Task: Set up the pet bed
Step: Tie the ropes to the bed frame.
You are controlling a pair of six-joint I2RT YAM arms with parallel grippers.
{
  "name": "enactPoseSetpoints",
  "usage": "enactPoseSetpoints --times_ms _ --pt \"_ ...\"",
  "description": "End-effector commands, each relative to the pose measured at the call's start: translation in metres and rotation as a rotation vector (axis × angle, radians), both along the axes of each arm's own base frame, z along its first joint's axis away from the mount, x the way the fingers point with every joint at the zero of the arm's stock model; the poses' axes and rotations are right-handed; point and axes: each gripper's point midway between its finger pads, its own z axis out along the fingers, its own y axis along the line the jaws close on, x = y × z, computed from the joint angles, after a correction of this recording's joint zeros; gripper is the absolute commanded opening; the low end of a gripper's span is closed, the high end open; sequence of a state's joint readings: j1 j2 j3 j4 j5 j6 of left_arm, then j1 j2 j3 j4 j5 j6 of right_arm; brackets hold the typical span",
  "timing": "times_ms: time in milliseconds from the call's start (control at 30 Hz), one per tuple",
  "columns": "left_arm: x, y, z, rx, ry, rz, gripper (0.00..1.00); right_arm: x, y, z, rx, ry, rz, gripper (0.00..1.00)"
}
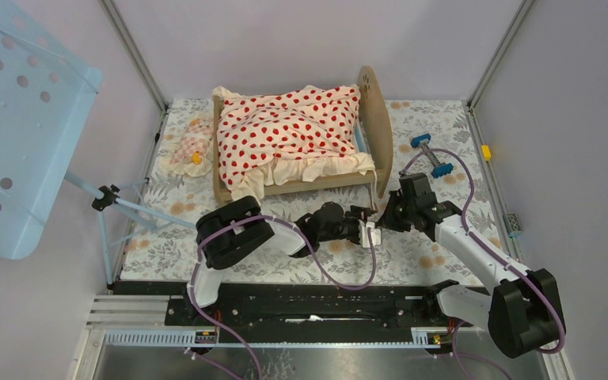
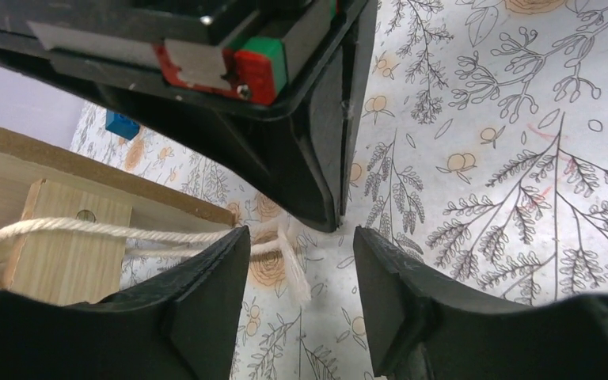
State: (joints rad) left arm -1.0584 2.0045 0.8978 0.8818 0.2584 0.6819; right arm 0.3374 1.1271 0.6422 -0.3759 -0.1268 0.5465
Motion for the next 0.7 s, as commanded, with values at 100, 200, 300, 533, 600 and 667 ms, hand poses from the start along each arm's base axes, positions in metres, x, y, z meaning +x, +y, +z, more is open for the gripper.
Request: enactPoseSetpoints --times_ms 100,200,300,533,600,667 --pt "0.006 -0.019 0.012 -0.031 -0.048 -0.027 0.53 0.007 0.008 0.025 0.049 -0.049 0.021 0.00" --pt "0.008 -0.019 0.007 -0.021 -0.054 -0.021 0.52 0.006 0.008 0.026 0.051 -0.051 0.022 0.00" --pt "0.010 -0.018 0.003 -0.012 -0.048 -0.019 0.50 0.005 0.008 0.028 0.052 -0.052 0.023 0.00" --pt "0.018 -0.016 0.001 -0.025 -0.030 0.000 0.48 0.004 0.008 0.031 0.053 -0.057 0.027 0.00" --pt "0.021 -0.016 0.000 -0.027 -0.028 0.008 0.46 0.004 0.008 0.031 0.054 -0.056 0.028 0.00" --pt "0.023 -0.016 -0.001 -0.025 -0.020 0.012 0.42 0.004 0.008 0.032 0.054 -0.056 0.027 0.00"
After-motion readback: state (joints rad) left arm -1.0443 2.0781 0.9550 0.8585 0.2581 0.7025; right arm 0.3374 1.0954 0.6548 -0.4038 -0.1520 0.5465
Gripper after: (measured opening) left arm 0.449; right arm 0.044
